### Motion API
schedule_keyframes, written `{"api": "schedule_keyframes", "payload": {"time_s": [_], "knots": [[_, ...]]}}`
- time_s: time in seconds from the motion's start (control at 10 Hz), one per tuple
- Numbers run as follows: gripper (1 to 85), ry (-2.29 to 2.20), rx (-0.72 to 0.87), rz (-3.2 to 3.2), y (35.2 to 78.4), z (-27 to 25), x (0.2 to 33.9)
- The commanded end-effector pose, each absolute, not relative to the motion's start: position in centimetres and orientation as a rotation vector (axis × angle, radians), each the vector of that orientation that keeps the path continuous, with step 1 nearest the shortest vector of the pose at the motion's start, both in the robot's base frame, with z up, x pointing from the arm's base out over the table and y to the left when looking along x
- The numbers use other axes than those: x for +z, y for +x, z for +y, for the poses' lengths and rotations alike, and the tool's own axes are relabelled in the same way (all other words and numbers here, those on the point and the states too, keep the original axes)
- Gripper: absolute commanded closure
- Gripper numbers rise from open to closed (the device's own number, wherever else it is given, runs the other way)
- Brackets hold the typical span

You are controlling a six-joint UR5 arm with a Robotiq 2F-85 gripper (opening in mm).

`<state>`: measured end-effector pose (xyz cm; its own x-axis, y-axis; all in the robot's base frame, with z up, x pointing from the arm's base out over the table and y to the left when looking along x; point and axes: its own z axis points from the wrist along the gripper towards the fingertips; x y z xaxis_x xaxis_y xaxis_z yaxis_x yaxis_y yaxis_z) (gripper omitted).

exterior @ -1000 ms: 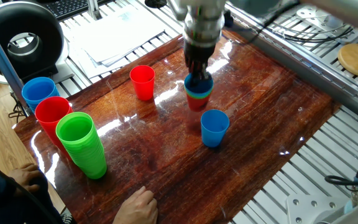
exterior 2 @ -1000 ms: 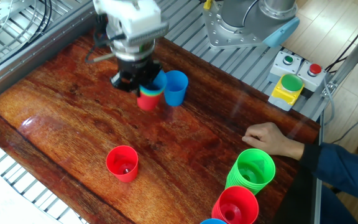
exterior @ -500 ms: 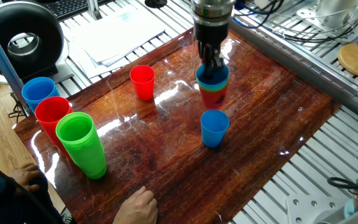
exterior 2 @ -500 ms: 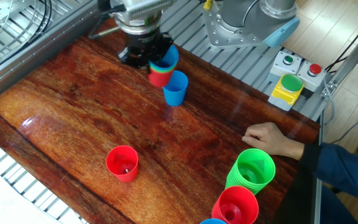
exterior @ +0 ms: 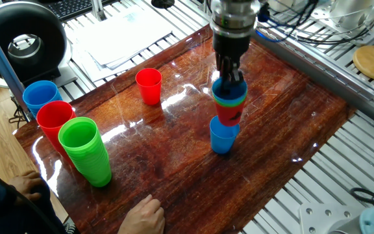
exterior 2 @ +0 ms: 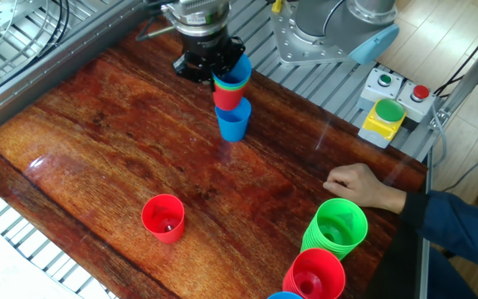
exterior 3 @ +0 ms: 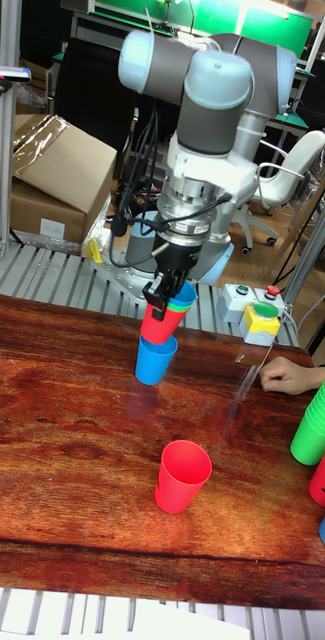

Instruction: Stack the cups

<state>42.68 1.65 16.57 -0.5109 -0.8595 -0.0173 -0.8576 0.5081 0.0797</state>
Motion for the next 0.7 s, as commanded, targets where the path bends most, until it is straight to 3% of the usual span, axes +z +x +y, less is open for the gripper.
{"api": "schedule_keyframes", "payload": {"time_s": [0.0, 0.4, 0.5, 0.6], "knots": [[84.7, 1.539, -0.119, -2.761, 42.4, 2.4, 14.7], [84.7, 1.560, -0.109, -2.789, 42.8, 2.8, 13.7], [79.3, 1.606, -0.105, -2.782, 43.1, 2.8, 13.5], [59.3, 1.670, -0.106, -2.766, 43.5, 3.0, 13.2]]}}
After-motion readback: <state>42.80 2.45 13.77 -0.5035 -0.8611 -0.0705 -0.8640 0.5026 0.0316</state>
